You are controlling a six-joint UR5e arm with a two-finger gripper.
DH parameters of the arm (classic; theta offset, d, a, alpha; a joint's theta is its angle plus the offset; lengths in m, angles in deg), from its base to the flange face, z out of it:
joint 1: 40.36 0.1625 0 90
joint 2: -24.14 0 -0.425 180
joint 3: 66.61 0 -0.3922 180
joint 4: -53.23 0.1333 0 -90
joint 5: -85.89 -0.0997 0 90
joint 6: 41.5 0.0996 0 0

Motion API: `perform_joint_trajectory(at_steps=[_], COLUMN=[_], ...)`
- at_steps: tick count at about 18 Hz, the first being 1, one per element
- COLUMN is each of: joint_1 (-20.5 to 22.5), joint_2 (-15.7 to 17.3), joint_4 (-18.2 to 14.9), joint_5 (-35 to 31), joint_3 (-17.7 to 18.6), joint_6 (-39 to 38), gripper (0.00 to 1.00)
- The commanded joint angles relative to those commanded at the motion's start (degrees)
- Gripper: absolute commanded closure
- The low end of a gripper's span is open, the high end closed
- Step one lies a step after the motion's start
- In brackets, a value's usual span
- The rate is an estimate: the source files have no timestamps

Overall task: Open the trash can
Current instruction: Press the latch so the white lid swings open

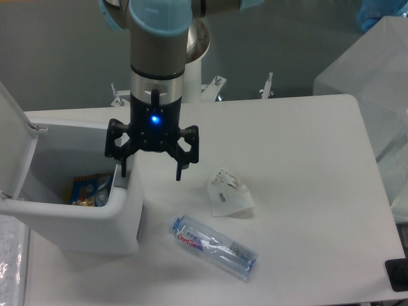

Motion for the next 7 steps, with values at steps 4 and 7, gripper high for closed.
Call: perform_joint_trajectory(at_steps=[4, 7], joint_1=[1.4, 1.8], joint_2=[-0.2, -0.3], joint_4=[0.0, 0.0], joint_5=[-0.1, -0.1], joint_3=[-0.4, -0.4], joint_6=[2.9, 4.0], gripper=[0.00, 0.00])
